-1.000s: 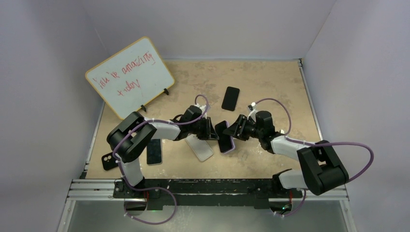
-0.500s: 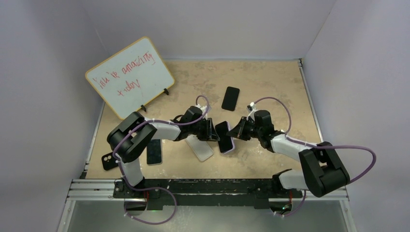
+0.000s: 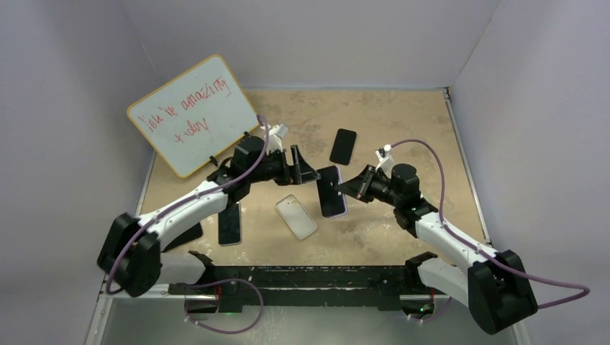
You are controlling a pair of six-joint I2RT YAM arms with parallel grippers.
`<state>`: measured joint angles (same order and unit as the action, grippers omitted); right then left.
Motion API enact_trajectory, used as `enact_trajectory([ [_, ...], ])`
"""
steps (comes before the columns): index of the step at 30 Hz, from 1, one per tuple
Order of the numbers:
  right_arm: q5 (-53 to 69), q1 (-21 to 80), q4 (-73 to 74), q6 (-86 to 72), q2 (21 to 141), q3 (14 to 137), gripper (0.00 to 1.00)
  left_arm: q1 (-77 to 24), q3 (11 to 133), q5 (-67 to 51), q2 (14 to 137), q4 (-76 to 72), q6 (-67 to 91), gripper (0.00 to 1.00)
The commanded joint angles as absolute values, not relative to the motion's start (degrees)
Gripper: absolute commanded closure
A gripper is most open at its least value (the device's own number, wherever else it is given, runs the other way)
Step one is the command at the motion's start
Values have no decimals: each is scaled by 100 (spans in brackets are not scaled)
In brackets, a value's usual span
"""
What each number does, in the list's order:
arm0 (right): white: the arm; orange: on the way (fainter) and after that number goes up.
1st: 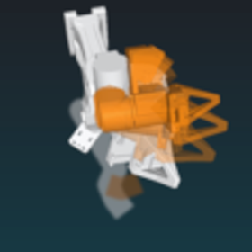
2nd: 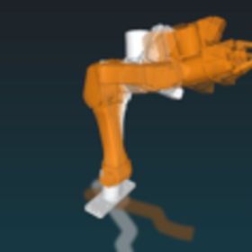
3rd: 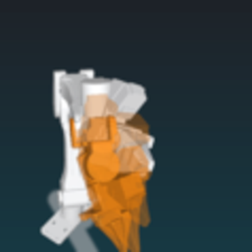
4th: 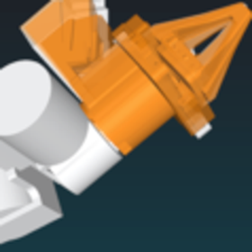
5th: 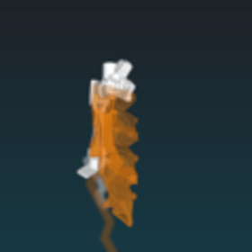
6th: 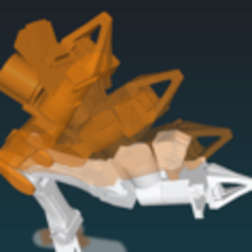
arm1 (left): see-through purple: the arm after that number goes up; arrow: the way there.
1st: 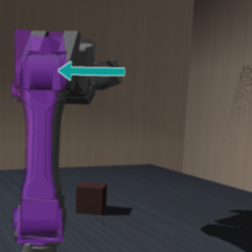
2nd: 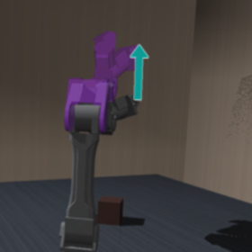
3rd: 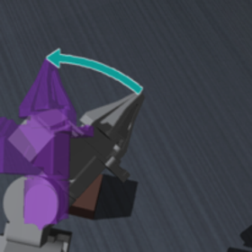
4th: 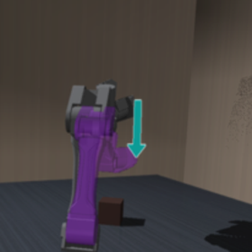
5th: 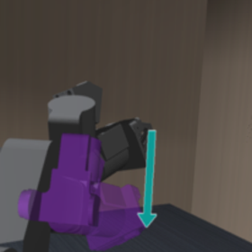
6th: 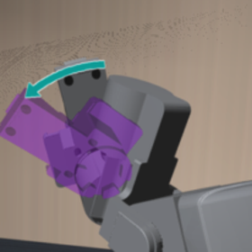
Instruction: Put the phone into the phone case
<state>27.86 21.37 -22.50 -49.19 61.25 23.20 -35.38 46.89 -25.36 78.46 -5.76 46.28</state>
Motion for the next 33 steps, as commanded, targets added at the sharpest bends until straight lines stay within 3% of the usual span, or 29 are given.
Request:
enact_trajectory([
  [1, 3350, 2153, -2972, -5690, 5565, 2522, 100, -3522, 4655, -2644, 6734, -46, 4539, 18],
  [13, 3546, 2405, -4270, -6925, 5196, 2476, 100, -3532, 2834, -3151, 4926, -2078, 6266, 16],
  [24, 3343, 2933, -5364, -7600, 5448, 2513, 100, -3756, 1754, -3141, 5252, -5028, 7719, 26],
  [30, 3035, 3200, -5647, -7702, 5432, 2395, 100, -3955, 1554, -2926, 5324, -5527, 7771, 29],
  [33, 3015, 3223, -5867, -7793, 5580, 2373, 100, -3978, 1530, -2909, 5260, -5623, 7766, 38],
])
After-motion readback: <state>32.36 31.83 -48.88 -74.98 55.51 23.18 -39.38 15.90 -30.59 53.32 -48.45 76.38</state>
